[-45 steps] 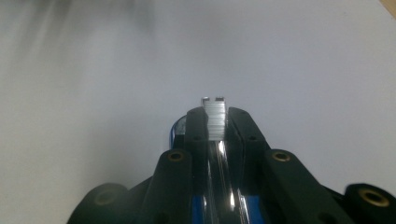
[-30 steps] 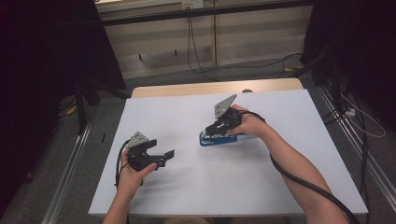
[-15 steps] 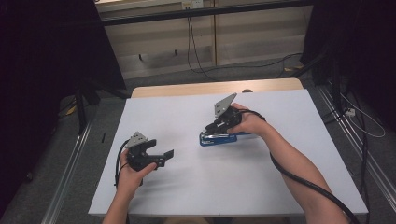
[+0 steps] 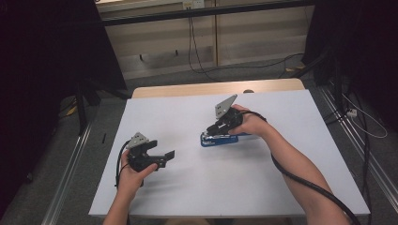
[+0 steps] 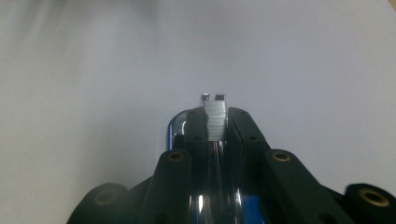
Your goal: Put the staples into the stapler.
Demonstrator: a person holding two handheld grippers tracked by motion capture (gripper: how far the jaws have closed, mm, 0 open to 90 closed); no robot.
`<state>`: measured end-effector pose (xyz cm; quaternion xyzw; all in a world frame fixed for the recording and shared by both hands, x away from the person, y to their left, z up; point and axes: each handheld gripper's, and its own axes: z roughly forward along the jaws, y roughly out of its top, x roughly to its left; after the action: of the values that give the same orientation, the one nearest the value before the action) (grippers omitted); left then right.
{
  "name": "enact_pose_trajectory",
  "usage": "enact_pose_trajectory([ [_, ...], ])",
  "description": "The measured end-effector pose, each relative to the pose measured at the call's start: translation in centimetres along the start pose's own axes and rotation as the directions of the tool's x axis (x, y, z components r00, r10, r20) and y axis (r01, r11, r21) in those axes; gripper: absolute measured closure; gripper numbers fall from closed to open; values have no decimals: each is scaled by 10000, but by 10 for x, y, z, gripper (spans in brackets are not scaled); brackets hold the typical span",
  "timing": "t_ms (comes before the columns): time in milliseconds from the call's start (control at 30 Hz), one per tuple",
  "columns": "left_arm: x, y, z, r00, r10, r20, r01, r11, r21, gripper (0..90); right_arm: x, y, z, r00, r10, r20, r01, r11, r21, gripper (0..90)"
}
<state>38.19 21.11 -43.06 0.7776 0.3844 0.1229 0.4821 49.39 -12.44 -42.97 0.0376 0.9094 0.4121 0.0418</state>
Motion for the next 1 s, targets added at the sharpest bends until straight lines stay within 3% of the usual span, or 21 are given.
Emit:
enact_pose_trajectory([
  [1000, -1, 0, 1, 10000, 62, 42, -62, 10000, 67, 79, -1, 2, 4, 10000, 38, -72, -37, 10000, 81, 792],
])
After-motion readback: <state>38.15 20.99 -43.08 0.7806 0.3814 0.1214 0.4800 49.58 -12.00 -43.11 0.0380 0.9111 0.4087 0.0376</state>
